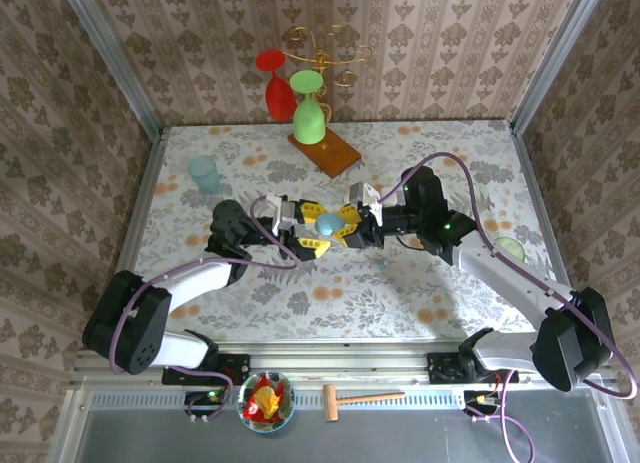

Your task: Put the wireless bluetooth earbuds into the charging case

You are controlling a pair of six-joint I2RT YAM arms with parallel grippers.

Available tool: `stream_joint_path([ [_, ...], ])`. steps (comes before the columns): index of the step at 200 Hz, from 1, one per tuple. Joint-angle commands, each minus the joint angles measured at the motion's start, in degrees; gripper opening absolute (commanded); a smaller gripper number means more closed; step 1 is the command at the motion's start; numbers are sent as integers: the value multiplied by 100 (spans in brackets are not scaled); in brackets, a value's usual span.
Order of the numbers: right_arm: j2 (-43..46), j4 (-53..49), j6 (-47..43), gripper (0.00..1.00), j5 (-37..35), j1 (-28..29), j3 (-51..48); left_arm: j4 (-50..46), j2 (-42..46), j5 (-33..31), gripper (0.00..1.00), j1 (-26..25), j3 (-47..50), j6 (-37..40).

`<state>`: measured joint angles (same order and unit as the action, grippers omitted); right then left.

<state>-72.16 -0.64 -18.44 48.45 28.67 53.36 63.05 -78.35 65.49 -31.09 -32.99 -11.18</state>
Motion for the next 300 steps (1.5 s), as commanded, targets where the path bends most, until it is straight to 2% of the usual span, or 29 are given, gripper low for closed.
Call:
stream_joint_path([
  [1, 202, -223, -223, 21, -476, 51, 46, -14, -147, -11, 63, 7, -241, -333],
  [23, 207, -287, -255, 21, -582, 60, 51, -34, -181, -67, 61, 7, -269, -422],
  [61, 192, -217, -187, 21, -506, 70, 59, -97, -198, -111, 51, 7, -268, -371],
  [143, 53, -402, 52, 21, -296, 86, 242, -82, -255, -38, 52, 7, -243, -77],
  [184, -37, -551, 97, 21, -178, 80, 350, -122, -267, -46, 38, 7, -251, -62],
  [195, -50, -542, 157, 22, -195, 79, 375, -141, -278, -38, 39, 7, -238, -38],
  [215, -68, -568, 215, 22, -171, 78, 429, -130, -278, -32, 48, 7, -216, -25],
  [300, 10, -138, 322, 22, -160, 78, 210, -155, -352, -186, 47, 16, -234, -152],
])
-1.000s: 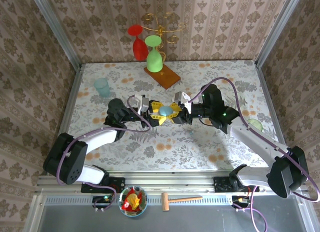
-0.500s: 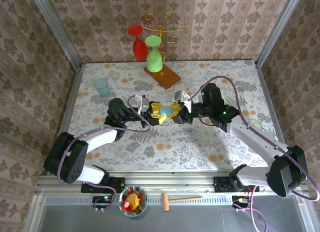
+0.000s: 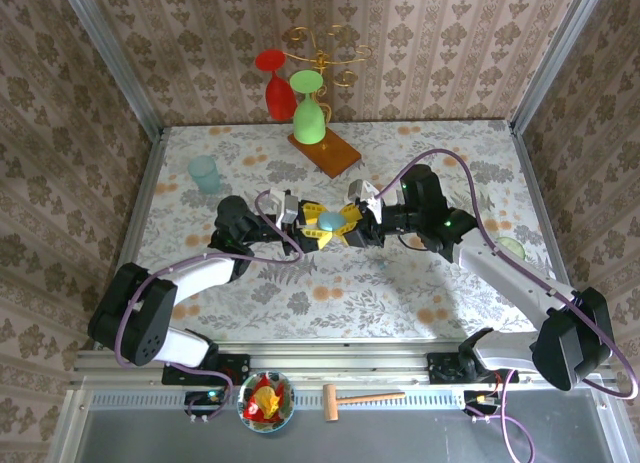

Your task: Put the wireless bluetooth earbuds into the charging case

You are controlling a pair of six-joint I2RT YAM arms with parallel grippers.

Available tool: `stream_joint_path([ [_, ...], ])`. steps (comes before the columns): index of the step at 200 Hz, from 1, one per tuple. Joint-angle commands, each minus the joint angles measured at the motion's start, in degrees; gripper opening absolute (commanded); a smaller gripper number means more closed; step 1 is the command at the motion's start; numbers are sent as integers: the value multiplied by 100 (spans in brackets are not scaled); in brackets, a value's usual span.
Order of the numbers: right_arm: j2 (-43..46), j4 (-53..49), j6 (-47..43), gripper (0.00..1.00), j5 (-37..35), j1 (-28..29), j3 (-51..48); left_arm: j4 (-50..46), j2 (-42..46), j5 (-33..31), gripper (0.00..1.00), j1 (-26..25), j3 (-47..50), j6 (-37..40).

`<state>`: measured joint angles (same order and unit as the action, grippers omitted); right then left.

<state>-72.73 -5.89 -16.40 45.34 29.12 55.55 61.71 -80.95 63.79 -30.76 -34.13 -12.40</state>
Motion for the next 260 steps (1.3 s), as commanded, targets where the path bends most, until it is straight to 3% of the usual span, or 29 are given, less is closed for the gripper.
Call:
stream_joint_path([
  [1, 66, 387, 119, 22, 150, 32, -9, -20, -94, -16, 47, -17, -120, -32],
  [23, 51, 386, 108, 22, 134, 38, -13, -17, -123, -38, 42, -26, -155, -94],
  [68, 101, 550, 73, 22, 119, 41, -146, -37, -129, -147, 44, -17, -181, -205],
  [92, 92, 537, 36, 22, 100, 41, -143, -63, -140, -154, 40, -17, -204, -219],
  [129, 93, 589, 6, 22, 89, 49, -175, -65, -158, -191, 45, -17, -239, -262],
  [260, 163, 871, 24, 22, -75, 75, -345, -80, -270, -284, 41, 9, -327, -490],
])
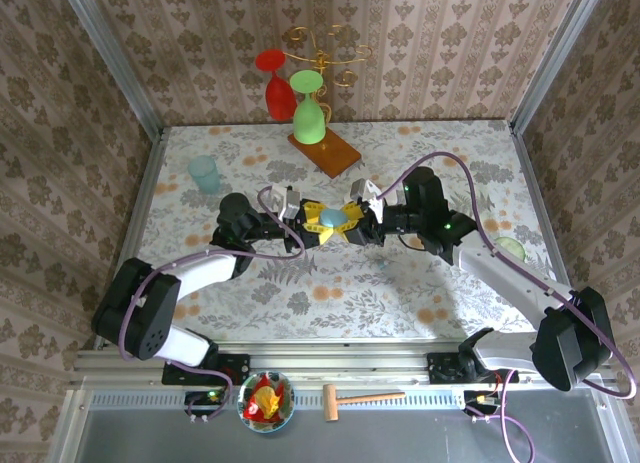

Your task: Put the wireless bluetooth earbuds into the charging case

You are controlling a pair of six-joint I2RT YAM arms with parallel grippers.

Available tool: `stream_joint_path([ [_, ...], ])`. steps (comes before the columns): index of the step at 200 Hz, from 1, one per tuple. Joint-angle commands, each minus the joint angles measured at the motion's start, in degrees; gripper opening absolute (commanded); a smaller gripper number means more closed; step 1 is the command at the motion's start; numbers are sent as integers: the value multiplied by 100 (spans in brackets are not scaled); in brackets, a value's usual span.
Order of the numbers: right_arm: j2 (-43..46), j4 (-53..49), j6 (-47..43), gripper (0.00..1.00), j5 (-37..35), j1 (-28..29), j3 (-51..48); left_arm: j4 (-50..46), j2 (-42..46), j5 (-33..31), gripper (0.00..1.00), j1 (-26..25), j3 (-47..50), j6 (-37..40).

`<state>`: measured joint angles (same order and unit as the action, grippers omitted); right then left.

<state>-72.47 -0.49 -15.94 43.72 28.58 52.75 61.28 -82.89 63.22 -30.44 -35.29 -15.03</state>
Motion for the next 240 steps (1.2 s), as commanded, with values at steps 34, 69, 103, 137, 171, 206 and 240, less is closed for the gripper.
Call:
stream_joint_path([
  [34, 123, 295, 65, 25, 42, 135, -27, -1, -109, -126, 30, -24, -214, -207],
  [69, 110, 292, 185, 38, -140, 117, 0, 25, -54, 8, 22, -24, -216, -187],
  [103, 158, 251, 225, 54, -180, 36, -11, 60, 51, 15, 22, 2, -154, -186],
  [137, 233, 234, 268, 59, -136, -18, -36, 84, 46, 66, 22, 45, -113, -168],
  [171, 277, 244, 364, 62, -148, -54, -59, 126, 26, 102, 22, 55, -114, -184],
  [206, 256, 284, 512, 63, -368, -119, -62, 130, 97, 208, 22, 47, -99, -193],
  [240, 224, 416, 689, 63, -432, -194, -46, 113, 135, 286, 22, 29, -75, -142],
])
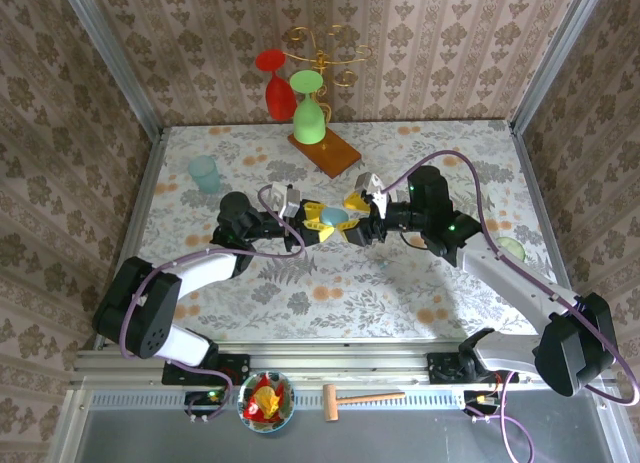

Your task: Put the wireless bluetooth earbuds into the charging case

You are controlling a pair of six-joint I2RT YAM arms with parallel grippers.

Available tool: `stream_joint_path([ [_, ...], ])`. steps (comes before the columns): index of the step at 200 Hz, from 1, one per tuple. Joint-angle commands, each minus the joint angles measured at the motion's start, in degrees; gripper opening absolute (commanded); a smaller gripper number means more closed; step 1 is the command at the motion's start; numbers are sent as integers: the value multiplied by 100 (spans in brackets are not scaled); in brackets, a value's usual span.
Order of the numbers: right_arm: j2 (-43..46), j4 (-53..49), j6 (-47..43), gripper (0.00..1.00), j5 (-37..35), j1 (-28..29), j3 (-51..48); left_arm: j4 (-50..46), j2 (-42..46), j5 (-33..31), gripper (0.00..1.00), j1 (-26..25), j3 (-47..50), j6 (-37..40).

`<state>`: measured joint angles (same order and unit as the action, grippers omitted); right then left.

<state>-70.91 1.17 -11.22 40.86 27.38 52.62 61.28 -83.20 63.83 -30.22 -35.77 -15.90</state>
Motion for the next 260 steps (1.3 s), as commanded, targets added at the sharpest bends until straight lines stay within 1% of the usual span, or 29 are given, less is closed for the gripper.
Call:
stream_joint_path([
  [1, 73, 251, 226, 63, -147, -74, -33, 109, 169, 225, 22, 7, -27, -54],
  [34, 130, 359, 427, 62, -331, -177, -53, 125, 181, 277, 22, -19, -31, -27],
  [90, 210, 482, 570, 62, -296, -241, -105, 158, 172, 305, 21, -37, -26, -6],
  [134, 236, 707, 726, 63, -991, -292, -162, 131, 250, 362, 21, -54, -20, 11],
  [156, 244, 674, 693, 64, -920, -311, -143, 135, 217, 360, 21, -50, -26, 26],
  [169, 277, 650, 608, 67, -619, -312, -162, 157, 184, 232, 21, -29, -23, 13],
  [179, 342, 613, 520, 74, -308, -309, -203, 210, 149, 132, 21, 4, -20, 4],
  [184, 393, 625, 516, 76, -195, -312, -245, 266, 133, 73, 21, 27, -12, 1],
  [195, 525, 733, 580, 82, -65, -310, -362, 369, 98, -12, 21, 72, 0, -10],
  [202, 628, 790, 631, 83, -51, -312, -441, 392, 85, -57, 21, 101, -11, -18],
  [216, 830, 856, 781, 85, -237, -310, -581, 445, 67, -85, 22, 121, -35, -18],
  [227, 972, 871, 994, 88, -590, -312, -668, 463, 67, -105, 22, 125, -52, -44],
  [249, 1167, 637, 1038, 89, -952, -306, -777, 488, 73, -163, 22, 130, -67, -51],
  [260, 1237, 459, 1199, 90, -1145, -312, -772, 516, 85, -258, 23, 154, -61, -81],
])
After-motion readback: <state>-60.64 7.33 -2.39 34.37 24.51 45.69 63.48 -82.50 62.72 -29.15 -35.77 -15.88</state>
